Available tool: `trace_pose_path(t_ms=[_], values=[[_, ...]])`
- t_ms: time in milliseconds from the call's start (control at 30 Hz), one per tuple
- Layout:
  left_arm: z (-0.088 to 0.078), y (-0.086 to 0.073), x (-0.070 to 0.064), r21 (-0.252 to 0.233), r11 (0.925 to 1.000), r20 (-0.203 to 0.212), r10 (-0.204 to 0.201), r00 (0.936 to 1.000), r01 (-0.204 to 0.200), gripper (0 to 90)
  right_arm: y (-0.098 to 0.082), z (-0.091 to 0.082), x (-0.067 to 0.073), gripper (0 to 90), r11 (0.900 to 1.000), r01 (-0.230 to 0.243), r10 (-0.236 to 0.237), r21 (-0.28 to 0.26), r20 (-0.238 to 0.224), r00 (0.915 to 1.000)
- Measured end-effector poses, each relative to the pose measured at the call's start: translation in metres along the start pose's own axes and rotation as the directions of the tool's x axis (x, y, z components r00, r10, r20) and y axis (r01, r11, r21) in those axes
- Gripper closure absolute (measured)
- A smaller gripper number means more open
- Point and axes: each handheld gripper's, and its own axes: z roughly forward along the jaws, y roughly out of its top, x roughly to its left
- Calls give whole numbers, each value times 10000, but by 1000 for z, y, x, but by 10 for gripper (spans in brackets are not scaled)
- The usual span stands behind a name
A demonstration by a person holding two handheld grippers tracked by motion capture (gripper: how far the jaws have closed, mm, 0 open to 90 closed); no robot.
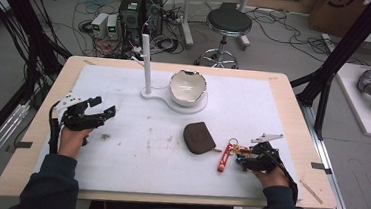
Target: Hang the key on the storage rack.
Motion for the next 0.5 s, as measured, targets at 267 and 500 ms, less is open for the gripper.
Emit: trace_pose_path(t_ms=[267,500], values=[[0,0,1,45,10000,1,18,10000,-18,216,4,-2,2,476,9988,453,-455,-168,-82,9989],[0,0,0,22,10000,-26,-5,10000,5,219,40,-8,0,548,9657,724,-824,-2492,-298,9962]])
